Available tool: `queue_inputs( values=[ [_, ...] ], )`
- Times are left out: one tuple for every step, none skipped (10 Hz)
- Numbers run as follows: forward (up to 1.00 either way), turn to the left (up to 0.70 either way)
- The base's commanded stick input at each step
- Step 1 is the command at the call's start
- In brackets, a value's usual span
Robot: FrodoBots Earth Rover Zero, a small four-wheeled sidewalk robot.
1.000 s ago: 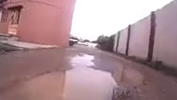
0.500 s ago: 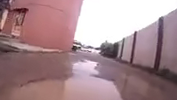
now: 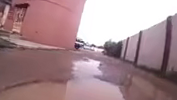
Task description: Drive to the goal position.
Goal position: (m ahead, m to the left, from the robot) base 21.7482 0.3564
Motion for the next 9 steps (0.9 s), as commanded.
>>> queue_inputs(
  values=[
    [0.7,0.0],
    [0.7,0.0],
    [0.7,-0.03],
    [0.7,-0.08],
    [0.7,-0.35],
    [0.7,-0.35],
    [0.7,-0.35],
    [0.7,-0.35],
    [0.7,-0.29]
  ],
)
